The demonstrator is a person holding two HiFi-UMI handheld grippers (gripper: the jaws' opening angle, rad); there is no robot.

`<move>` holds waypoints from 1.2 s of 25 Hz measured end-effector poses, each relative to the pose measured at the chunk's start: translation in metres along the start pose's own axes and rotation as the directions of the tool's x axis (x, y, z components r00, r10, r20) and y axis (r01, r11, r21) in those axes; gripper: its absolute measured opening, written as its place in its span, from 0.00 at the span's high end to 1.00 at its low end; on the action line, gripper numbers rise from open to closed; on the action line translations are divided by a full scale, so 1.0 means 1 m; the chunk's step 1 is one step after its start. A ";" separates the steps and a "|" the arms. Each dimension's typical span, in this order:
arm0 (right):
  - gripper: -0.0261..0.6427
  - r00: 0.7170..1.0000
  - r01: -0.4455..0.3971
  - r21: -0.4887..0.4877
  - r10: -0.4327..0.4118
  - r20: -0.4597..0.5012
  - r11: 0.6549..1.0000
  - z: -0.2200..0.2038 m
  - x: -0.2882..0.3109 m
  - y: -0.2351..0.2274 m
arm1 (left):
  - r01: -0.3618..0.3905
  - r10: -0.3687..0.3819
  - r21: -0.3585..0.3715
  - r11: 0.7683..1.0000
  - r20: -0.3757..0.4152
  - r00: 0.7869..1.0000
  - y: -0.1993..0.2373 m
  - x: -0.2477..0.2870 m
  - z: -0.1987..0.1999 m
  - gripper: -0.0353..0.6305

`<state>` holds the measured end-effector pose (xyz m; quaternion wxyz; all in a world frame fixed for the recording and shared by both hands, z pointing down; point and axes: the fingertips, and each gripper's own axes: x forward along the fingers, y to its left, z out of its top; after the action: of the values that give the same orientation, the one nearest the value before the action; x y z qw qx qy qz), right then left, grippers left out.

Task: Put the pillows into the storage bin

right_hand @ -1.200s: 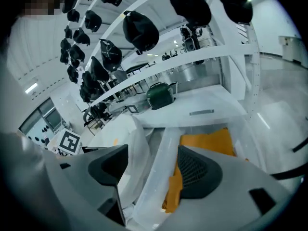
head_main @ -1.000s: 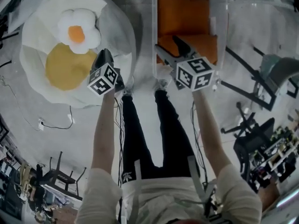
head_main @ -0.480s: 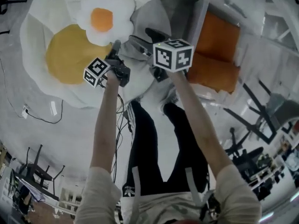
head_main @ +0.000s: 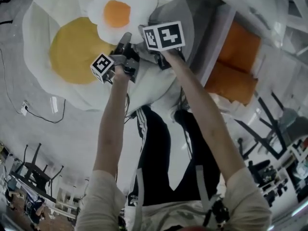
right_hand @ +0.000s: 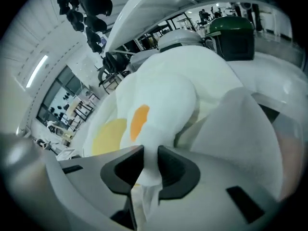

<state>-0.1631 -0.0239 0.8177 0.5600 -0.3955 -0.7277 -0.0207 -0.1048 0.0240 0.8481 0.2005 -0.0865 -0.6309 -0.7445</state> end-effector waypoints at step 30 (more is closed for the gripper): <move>0.90 0.642 0.089 -0.056 -0.014 0.767 0.994 0.091 -0.518 -0.017 | 0.495 -0.319 0.746 0.445 -0.384 0.866 -0.430 -0.033 -0.301 0.80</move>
<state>-0.2149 -0.2783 0.3596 0.1817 -0.3706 -0.9053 0.1002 -0.2126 -0.2100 0.3900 0.0897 0.2425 -0.8838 -0.3899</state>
